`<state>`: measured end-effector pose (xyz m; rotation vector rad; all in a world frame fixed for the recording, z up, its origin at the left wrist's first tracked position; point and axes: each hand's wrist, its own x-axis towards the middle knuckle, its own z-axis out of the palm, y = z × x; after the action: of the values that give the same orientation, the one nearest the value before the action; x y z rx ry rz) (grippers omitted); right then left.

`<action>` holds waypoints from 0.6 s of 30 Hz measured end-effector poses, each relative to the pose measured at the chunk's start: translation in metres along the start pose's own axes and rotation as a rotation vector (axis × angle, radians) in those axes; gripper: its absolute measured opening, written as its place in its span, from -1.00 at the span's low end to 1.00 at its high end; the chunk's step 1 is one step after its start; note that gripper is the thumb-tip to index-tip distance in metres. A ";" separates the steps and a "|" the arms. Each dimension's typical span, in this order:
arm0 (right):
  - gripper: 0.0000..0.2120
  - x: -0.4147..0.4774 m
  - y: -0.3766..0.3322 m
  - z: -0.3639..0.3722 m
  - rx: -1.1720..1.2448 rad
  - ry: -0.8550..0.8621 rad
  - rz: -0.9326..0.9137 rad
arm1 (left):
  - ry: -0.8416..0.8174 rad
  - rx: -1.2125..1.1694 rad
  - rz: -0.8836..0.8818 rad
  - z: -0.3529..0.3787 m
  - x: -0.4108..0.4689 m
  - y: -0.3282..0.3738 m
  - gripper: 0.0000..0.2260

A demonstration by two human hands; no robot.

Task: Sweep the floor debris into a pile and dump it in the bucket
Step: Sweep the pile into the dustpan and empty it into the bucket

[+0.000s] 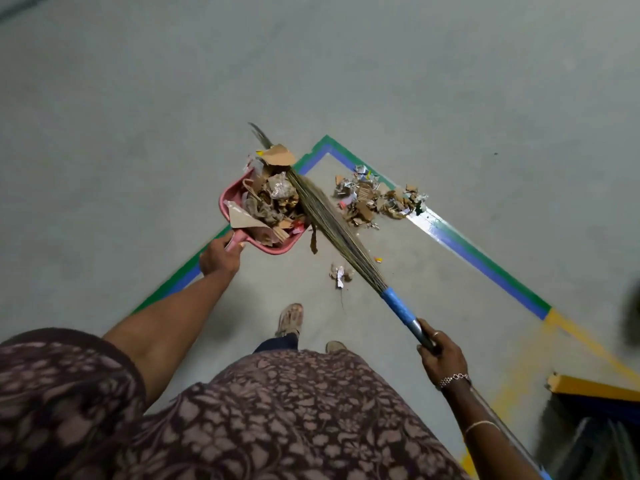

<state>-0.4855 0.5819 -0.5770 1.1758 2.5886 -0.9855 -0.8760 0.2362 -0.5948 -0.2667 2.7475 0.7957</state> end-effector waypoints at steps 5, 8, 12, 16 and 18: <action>-0.37 0.029 -0.008 -0.025 -0.054 -0.087 -0.188 | 0.130 -0.072 -0.121 -0.032 -0.058 -0.039 -0.62; -0.36 0.044 -0.015 -0.031 -0.099 -0.130 -0.315 | 0.190 -0.152 -0.219 -0.044 -0.097 -0.067 -0.60; -0.36 0.048 -0.029 -0.037 -0.195 -0.197 -0.471 | 0.225 -0.189 -0.364 -0.051 -0.147 -0.120 -0.55; -0.34 0.052 -0.059 -0.031 -0.278 -0.272 -0.616 | 0.330 -0.215 -0.469 -0.067 -0.210 -0.151 -0.61; -0.33 0.048 -0.076 -0.023 -0.313 -0.321 -0.660 | 0.358 -0.245 -0.531 -0.071 -0.240 -0.174 -0.63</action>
<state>-0.5689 0.5895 -0.5378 0.0640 2.7461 -0.7263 -0.6200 0.0764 -0.5501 -1.2332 2.6656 0.9971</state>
